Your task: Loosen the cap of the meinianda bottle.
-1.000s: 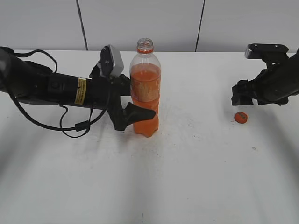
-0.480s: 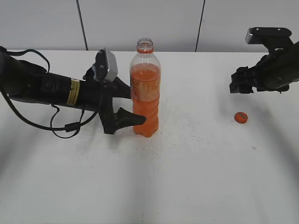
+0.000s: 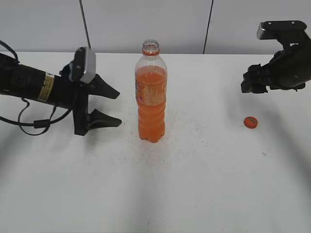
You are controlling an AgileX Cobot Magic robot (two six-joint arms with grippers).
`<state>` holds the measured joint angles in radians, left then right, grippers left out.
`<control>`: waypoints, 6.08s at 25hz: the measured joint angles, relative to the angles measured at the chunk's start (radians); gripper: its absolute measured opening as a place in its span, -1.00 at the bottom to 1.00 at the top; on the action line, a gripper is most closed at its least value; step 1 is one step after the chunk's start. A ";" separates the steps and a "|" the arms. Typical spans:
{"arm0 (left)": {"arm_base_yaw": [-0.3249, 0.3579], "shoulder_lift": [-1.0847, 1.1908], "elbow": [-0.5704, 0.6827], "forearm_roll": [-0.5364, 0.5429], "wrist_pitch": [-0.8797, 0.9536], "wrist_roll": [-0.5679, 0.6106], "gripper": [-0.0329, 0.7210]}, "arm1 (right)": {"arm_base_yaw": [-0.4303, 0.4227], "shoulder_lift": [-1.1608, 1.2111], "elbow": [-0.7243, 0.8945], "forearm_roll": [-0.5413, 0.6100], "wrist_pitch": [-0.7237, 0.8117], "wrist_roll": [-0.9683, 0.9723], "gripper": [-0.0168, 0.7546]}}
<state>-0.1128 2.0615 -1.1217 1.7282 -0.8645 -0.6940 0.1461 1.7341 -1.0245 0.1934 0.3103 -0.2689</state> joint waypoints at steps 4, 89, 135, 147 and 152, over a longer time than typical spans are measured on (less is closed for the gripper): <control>0.063 -0.066 0.000 -0.042 0.067 -0.021 0.52 | 0.000 -0.039 0.000 -0.067 -0.005 0.000 0.52; 0.093 -1.437 0.549 -1.820 1.907 0.801 0.05 | -0.157 -1.031 0.558 -0.121 0.593 0.067 0.37; 0.093 -2.069 0.553 -1.779 1.901 0.736 -0.01 | -0.157 -1.742 0.581 -0.172 0.707 0.086 0.37; 0.093 -2.069 0.553 -1.757 1.900 0.713 -0.12 | -0.157 -1.742 0.581 -0.193 0.707 0.159 0.37; 0.093 -2.069 0.553 -1.757 1.900 0.713 -0.13 | -0.157 -1.742 0.581 -0.185 0.707 0.154 0.37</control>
<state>-0.0194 -0.0078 -0.5692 -0.0290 1.0353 0.0185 -0.0113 -0.0083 -0.4436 0.0086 1.0175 -0.1154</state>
